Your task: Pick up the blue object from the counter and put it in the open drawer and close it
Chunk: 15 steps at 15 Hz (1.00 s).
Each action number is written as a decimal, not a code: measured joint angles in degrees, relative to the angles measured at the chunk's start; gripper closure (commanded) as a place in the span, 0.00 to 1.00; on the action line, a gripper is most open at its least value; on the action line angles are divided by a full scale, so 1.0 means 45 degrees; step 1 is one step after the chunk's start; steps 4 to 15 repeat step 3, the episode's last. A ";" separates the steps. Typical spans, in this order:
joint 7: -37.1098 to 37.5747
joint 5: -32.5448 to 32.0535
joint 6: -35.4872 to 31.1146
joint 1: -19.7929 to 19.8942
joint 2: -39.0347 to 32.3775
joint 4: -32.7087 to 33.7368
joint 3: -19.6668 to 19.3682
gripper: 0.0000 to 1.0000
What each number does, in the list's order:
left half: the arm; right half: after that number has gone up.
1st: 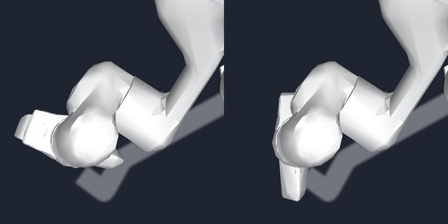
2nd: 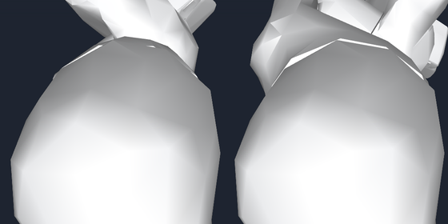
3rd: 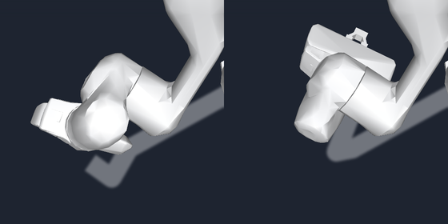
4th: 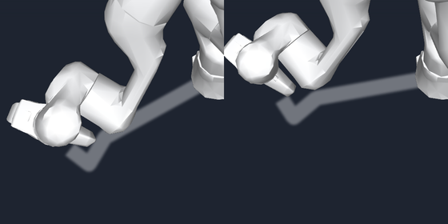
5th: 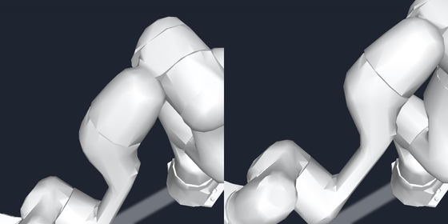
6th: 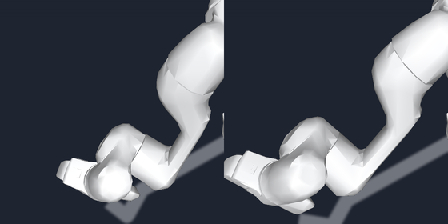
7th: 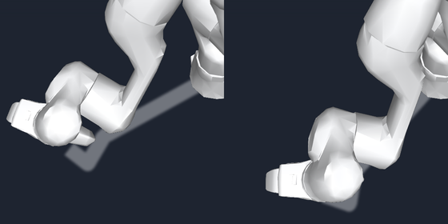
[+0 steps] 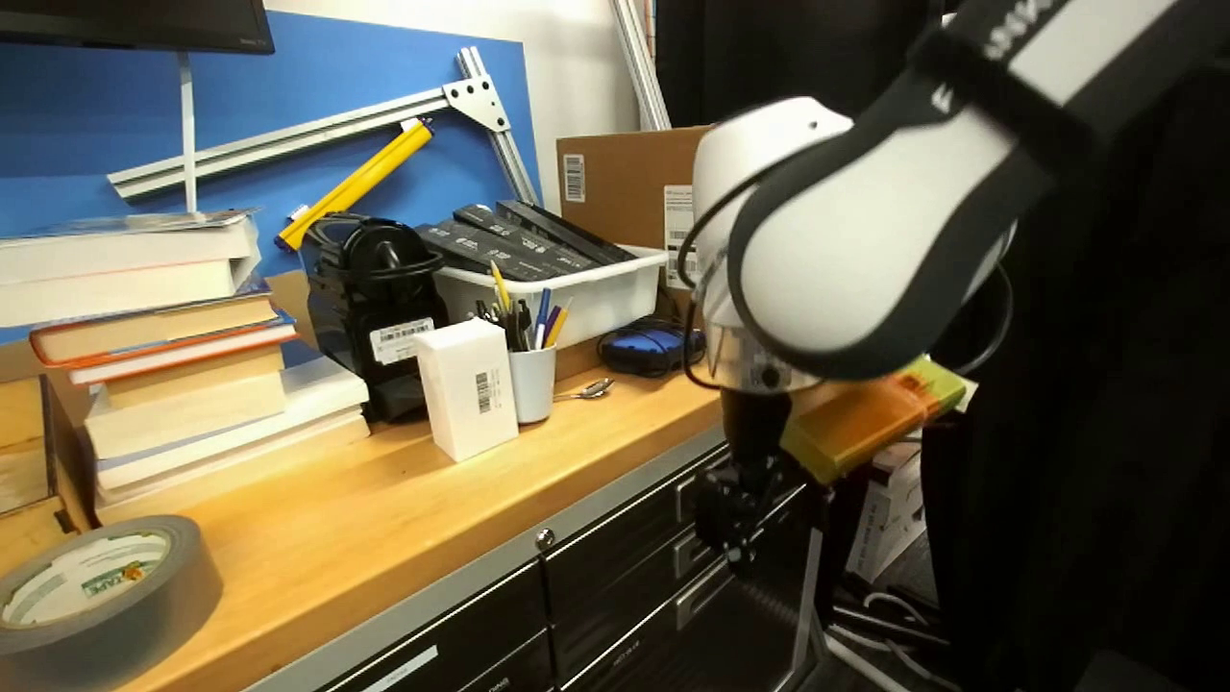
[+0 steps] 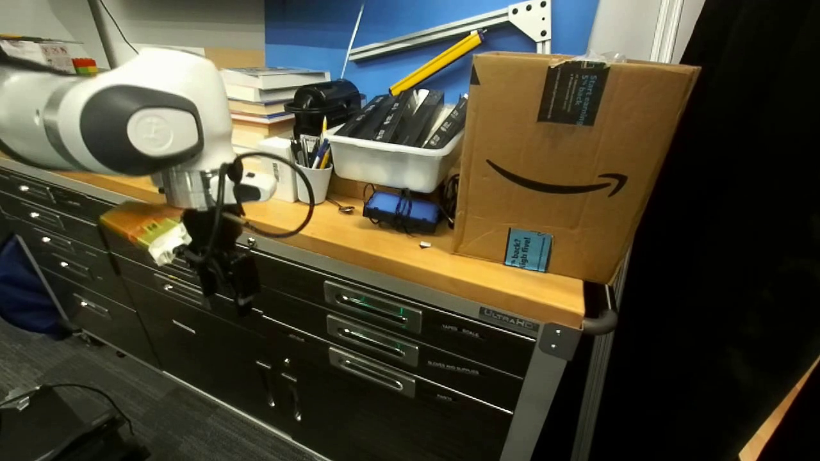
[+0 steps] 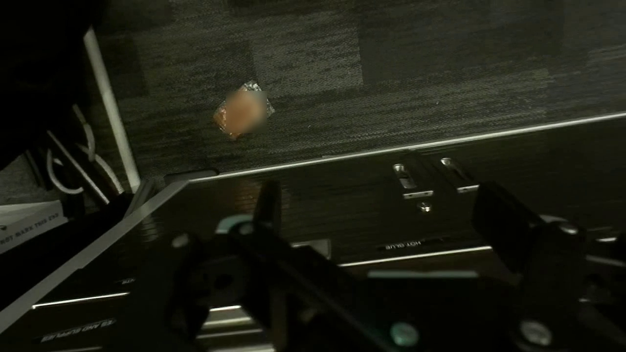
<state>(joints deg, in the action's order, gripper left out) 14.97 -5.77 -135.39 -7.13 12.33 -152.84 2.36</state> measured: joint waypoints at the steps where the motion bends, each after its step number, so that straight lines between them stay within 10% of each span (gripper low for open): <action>1: -0.0207 0.0446 0.0832 0.0003 0.0541 0.0362 0.0000 0.00; 15: -0.0498 0.1268 0.2483 0.0018 0.1511 0.1211 -0.0022 0.00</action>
